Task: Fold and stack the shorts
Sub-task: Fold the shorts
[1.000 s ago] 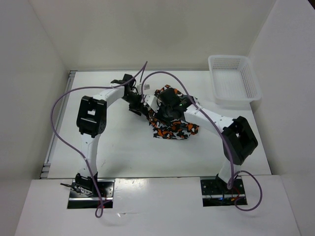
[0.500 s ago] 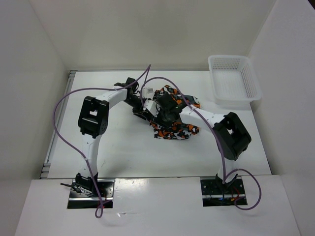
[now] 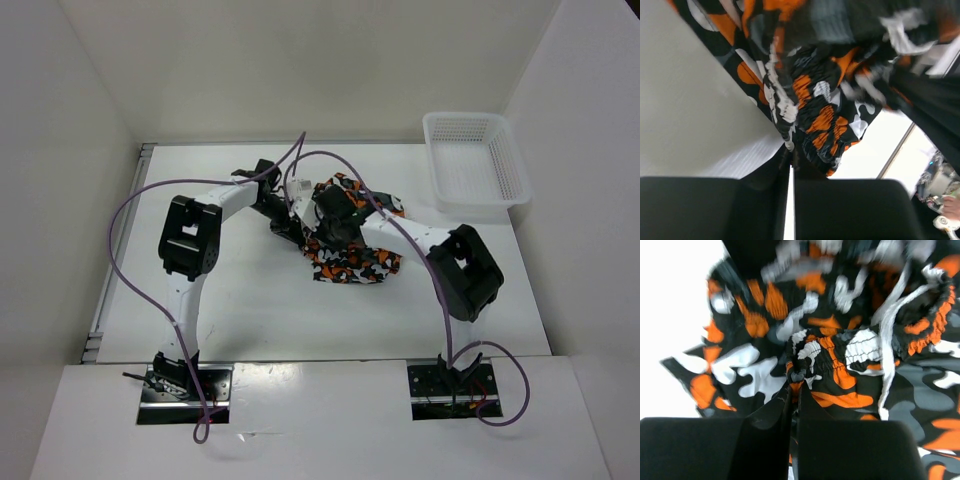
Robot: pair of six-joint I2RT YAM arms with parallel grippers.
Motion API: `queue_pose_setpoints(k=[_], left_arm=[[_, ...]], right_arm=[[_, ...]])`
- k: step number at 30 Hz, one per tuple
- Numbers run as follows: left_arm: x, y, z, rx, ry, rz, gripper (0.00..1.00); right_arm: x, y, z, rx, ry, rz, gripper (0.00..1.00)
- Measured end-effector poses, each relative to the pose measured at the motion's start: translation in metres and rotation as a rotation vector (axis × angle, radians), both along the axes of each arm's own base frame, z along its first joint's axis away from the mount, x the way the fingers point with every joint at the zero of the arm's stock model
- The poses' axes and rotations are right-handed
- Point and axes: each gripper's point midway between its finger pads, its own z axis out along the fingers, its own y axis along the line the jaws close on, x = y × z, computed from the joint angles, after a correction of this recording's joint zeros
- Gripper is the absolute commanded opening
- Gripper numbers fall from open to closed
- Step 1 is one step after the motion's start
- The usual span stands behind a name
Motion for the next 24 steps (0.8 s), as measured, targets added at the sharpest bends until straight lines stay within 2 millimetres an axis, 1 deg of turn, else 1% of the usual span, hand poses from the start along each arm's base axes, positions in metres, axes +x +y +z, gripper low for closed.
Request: queue_pose_setpoints(k=[2, 4, 6, 8, 10, 12, 15, 17, 18, 19, 21, 22, 23, 24], left_arm=[[0.000, -0.001, 0.001, -0.009, 0.000, -0.002, 0.02], [-0.001, -0.003, 0.002, -0.022, 0.004, -0.005, 0.02], [-0.002, -0.004, 0.004, -0.038, 0.009, -0.010, 0.02], [-0.004, -0.005, 0.005, -0.048, 0.015, -0.013, 0.02], [-0.005, -0.006, 0.004, -0.054, 0.020, -0.015, 0.02], [-0.007, -0.005, 0.003, -0.059, 0.029, -0.014, 0.02], [-0.010, -0.002, 0.000, -0.062, 0.044, -0.008, 0.02], [-0.011, -0.001, -0.001, -0.064, 0.050, -0.005, 0.05], [-0.010, 0.000, -0.001, -0.066, 0.051, -0.003, 0.09], [-0.010, 0.001, -0.001, -0.068, 0.050, -0.001, 0.20], [-0.009, 0.002, -0.001, -0.074, 0.052, 0.005, 0.43], [-0.008, 0.003, -0.001, -0.075, 0.049, 0.003, 0.49], [-0.008, 0.005, -0.002, -0.074, 0.052, 0.008, 0.56], [-0.008, 0.007, -0.003, -0.071, 0.059, 0.018, 0.59]], right_arm=[[0.003, 0.014, 0.018, 0.053, 0.008, 0.019, 0.00], [0.004, 0.034, 0.039, 0.139, 0.017, 0.063, 0.00], [-0.002, 0.051, 0.060, 0.222, 0.031, 0.104, 0.00], [-0.009, 0.061, 0.070, 0.274, 0.054, 0.128, 0.00], [-0.015, 0.066, 0.067, 0.289, 0.081, 0.144, 0.00], [-0.019, 0.068, 0.057, 0.277, 0.105, 0.156, 0.00], [-0.022, 0.064, 0.039, 0.242, 0.141, 0.159, 0.00], [-0.025, 0.062, 0.028, 0.222, 0.162, 0.161, 0.00], [-0.026, 0.061, 0.025, 0.215, 0.168, 0.162, 0.05], [-0.029, 0.060, 0.021, 0.206, 0.175, 0.165, 0.20], [-0.034, 0.059, 0.015, 0.191, 0.186, 0.172, 0.31], [-0.037, 0.060, 0.014, 0.187, 0.190, 0.177, 0.42], [-0.039, 0.061, 0.014, 0.187, 0.192, 0.182, 0.45], [-0.041, 0.064, 0.015, 0.186, 0.191, 0.192, 0.48]])
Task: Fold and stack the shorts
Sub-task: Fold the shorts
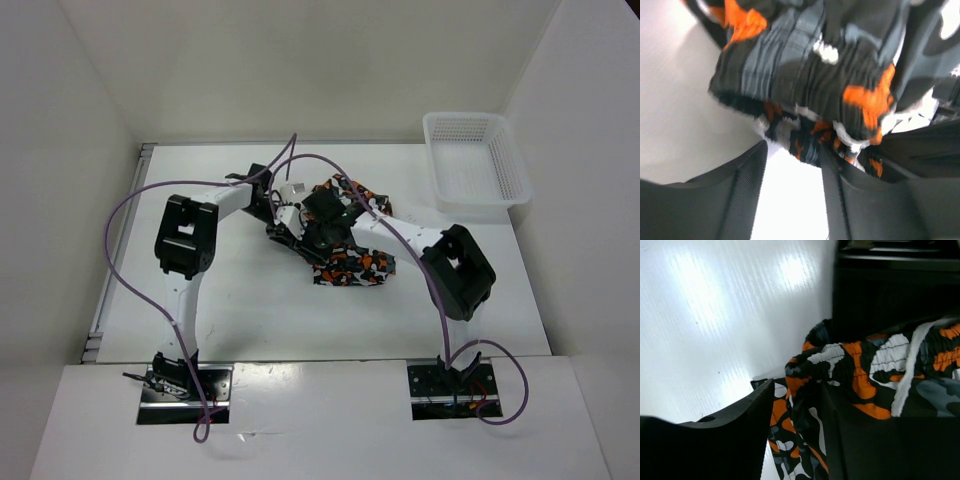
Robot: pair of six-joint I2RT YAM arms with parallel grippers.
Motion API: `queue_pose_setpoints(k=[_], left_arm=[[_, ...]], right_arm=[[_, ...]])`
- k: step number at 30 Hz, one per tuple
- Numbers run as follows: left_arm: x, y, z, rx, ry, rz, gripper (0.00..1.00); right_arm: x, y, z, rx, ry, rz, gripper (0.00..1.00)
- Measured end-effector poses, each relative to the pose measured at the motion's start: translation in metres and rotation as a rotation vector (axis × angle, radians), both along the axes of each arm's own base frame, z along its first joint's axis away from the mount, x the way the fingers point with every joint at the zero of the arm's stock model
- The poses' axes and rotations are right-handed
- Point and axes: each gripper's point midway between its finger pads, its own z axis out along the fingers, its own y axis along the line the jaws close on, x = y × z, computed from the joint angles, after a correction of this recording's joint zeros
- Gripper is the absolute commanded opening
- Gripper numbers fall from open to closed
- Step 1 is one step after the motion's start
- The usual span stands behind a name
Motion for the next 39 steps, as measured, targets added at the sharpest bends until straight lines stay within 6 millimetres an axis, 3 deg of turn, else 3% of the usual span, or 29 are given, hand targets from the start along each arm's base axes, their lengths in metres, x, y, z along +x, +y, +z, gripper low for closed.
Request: queue_pose_setpoints(k=[4, 8, 10, 12, 14, 16, 18, 20, 24, 27, 29, 31, 32, 33, 34, 39], left_arm=[[0.008, 0.017, 0.002, -0.012, 0.015, 0.045, 0.65], [0.017, 0.042, 0.004, -0.012, 0.036, 0.109, 0.67], [0.024, 0.055, 0.006, 0.004, 0.037, 0.139, 0.68], [0.032, 0.066, 0.007, 0.027, 0.020, 0.164, 0.71], [0.040, 0.073, 0.013, 0.043, -0.007, 0.181, 0.84], [0.047, 0.073, 0.024, 0.052, -0.046, 0.181, 0.90], [0.055, 0.064, 0.042, 0.064, -0.114, 0.163, 0.98], [0.061, 0.046, 0.061, 0.073, -0.204, 0.130, 1.00], [0.067, -0.009, 0.091, 0.078, -0.380, 0.039, 1.00], [0.063, -0.041, 0.100, 0.063, -0.438, -0.016, 1.00], [0.062, -0.050, 0.096, 0.068, -0.449, -0.030, 1.00], [0.064, -0.051, 0.084, 0.095, -0.442, -0.030, 0.94], [0.066, -0.051, 0.075, 0.114, -0.435, -0.026, 0.88], [0.069, -0.049, 0.064, 0.136, -0.427, -0.021, 0.74], [0.071, -0.047, 0.053, 0.161, -0.417, -0.012, 0.69], [0.085, -0.033, 0.006, 0.274, -0.399, 0.019, 0.66]], right_arm=[[-0.007, 0.009, 0.007, 0.015, 0.012, 0.025, 0.51], [-0.008, 0.021, 0.038, 0.087, 0.006, 0.035, 0.48], [-0.010, 0.022, 0.059, 0.124, -0.017, 0.036, 0.41], [-0.012, 0.019, 0.082, 0.156, -0.056, 0.030, 0.23], [-0.016, 0.011, 0.098, 0.173, -0.089, 0.013, 0.13], [-0.020, 0.000, 0.104, 0.172, -0.111, -0.013, 0.04], [-0.022, -0.012, 0.099, 0.149, -0.111, -0.051, 0.02], [-0.020, -0.023, 0.084, 0.109, -0.101, -0.090, 0.01], [-0.006, -0.063, 0.039, 0.002, -0.043, -0.205, 0.00], [0.007, -0.096, 0.017, -0.063, -0.019, -0.301, 0.00], [0.014, -0.115, 0.010, -0.090, -0.016, -0.352, 0.00], [0.015, -0.124, 0.004, -0.107, -0.015, -0.374, 0.00], [0.014, -0.126, 0.000, -0.115, -0.013, -0.376, 0.00], [0.012, -0.128, -0.004, -0.122, -0.007, -0.375, 0.00], [0.009, -0.129, -0.009, -0.133, 0.001, -0.373, 0.00], [0.001, -0.140, -0.040, -0.201, 0.037, -0.356, 0.00]])
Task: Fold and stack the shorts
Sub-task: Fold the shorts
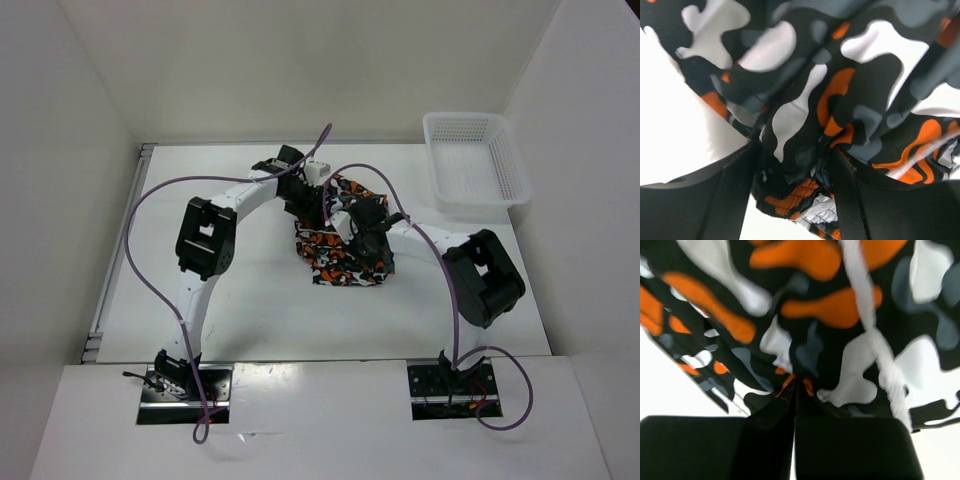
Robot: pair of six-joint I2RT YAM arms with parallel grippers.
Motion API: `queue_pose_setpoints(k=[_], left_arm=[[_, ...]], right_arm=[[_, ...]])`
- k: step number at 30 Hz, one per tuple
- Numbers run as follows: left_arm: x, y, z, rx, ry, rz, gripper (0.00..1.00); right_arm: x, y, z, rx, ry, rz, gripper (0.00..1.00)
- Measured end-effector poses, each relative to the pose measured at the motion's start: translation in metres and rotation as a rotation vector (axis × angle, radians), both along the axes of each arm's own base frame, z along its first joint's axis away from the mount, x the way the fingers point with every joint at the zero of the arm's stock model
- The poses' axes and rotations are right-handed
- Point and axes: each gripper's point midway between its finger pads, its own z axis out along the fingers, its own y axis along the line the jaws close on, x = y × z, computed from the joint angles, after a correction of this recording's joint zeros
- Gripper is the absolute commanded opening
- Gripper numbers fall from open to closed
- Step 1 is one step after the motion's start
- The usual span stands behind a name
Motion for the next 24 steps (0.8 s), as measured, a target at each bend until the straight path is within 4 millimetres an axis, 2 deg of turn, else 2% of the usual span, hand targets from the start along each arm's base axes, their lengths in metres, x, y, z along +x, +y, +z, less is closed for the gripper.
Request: queue_pose_setpoints(k=[3, 9, 13, 14, 16, 19, 21, 24], left_arm=[[0.011, 0.005, -0.005, 0.037, -0.029, 0.028, 0.66], [0.029, 0.016, -0.007, 0.080, -0.082, 0.075, 0.74], [0.034, 0.021, -0.007, 0.086, -0.094, 0.086, 0.86], [0.034, 0.022, -0.006, 0.083, -0.096, 0.087, 0.93], [0.035, 0.022, -0.002, 0.073, -0.097, 0.084, 0.98], [0.035, 0.024, 0.009, 0.048, -0.098, 0.084, 1.00], [0.036, 0.027, 0.023, 0.024, -0.109, 0.086, 1.00], [0.038, 0.035, 0.060, -0.010, -0.153, 0.098, 1.00]], right_arm=[[-0.001, -0.004, -0.014, -0.029, 0.014, 0.011, 0.00], [0.007, 0.000, -0.013, -0.020, -0.023, 0.038, 0.00], [0.008, 0.000, -0.013, -0.027, -0.026, 0.078, 0.00], [0.008, 0.001, -0.012, -0.028, -0.025, 0.087, 0.00], [0.008, 0.002, -0.005, -0.030, -0.013, 0.102, 0.02], [0.022, 0.012, 0.024, -0.014, -0.039, 0.121, 0.02], [0.044, 0.026, 0.063, 0.028, -0.120, 0.128, 0.04], [0.066, 0.039, 0.139, 0.116, -0.296, 0.135, 0.06]])
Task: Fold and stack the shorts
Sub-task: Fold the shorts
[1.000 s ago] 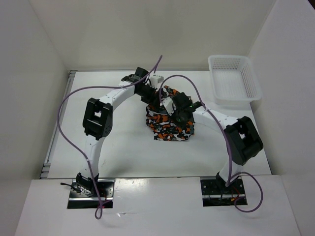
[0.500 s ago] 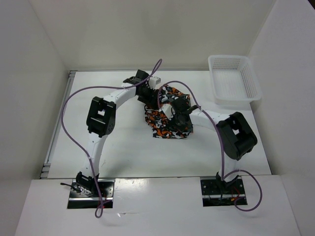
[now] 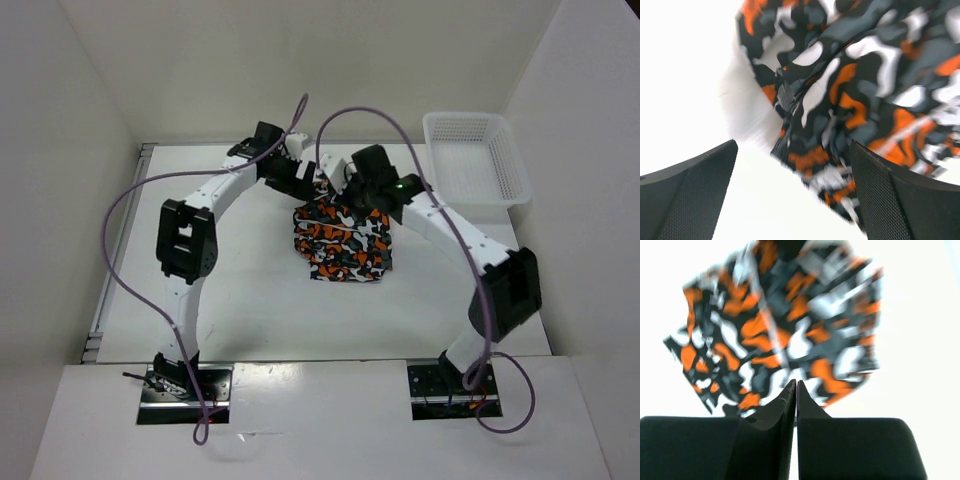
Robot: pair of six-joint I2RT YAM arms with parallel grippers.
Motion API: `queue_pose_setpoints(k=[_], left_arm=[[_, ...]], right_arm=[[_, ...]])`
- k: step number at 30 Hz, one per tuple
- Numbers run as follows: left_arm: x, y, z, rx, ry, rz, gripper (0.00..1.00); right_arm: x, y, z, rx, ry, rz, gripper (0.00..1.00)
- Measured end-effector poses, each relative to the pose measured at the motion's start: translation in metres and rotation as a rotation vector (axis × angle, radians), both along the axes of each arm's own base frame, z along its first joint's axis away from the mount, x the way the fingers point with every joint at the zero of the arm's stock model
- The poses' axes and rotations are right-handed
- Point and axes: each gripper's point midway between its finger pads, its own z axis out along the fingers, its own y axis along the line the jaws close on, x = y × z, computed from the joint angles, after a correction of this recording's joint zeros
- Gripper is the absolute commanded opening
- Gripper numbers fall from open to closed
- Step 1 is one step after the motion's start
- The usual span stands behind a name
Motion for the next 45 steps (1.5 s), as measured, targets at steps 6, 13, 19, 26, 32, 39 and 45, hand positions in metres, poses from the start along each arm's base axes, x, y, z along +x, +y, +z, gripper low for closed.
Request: queue_pose_setpoints(k=[6, 13, 19, 26, 32, 39, 45], left_arm=[[-0.004, 0.031, 0.091, -0.039, -0.150, 0.055, 1.00], [-0.026, 0.127, 0.132, -0.020, -0.205, 0.242, 1.00], [-0.058, 0.242, 0.097, 0.075, -0.123, 0.516, 1.00], [-0.095, 0.264, 0.099, 0.109, -0.130, 0.592, 1.00], [-0.098, 0.265, 0.118, 0.109, -0.199, 0.602, 1.00], [-0.102, 0.267, 0.113, 0.119, -0.201, 0.611, 1.00], [-0.111, 0.266, 0.098, 0.124, -0.166, 0.609, 1.00]], right_arm=[[-0.004, -0.040, 0.129, 0.144, -0.311, -0.104, 0.17], [0.012, -0.206, 0.138, 0.111, -0.436, -0.581, 0.24], [-0.002, -0.298, 0.144, 0.129, -0.501, -0.865, 0.30], [-0.045, -0.307, 0.177, 0.222, -0.643, -0.925, 0.33], [-0.074, -0.309, 0.164, 0.260, -0.659, -0.959, 0.34], [-0.093, -0.301, 0.152, 0.289, -0.644, -0.955, 0.36], [-0.105, -0.297, 0.160, 0.303, -0.673, -0.944, 0.36]])
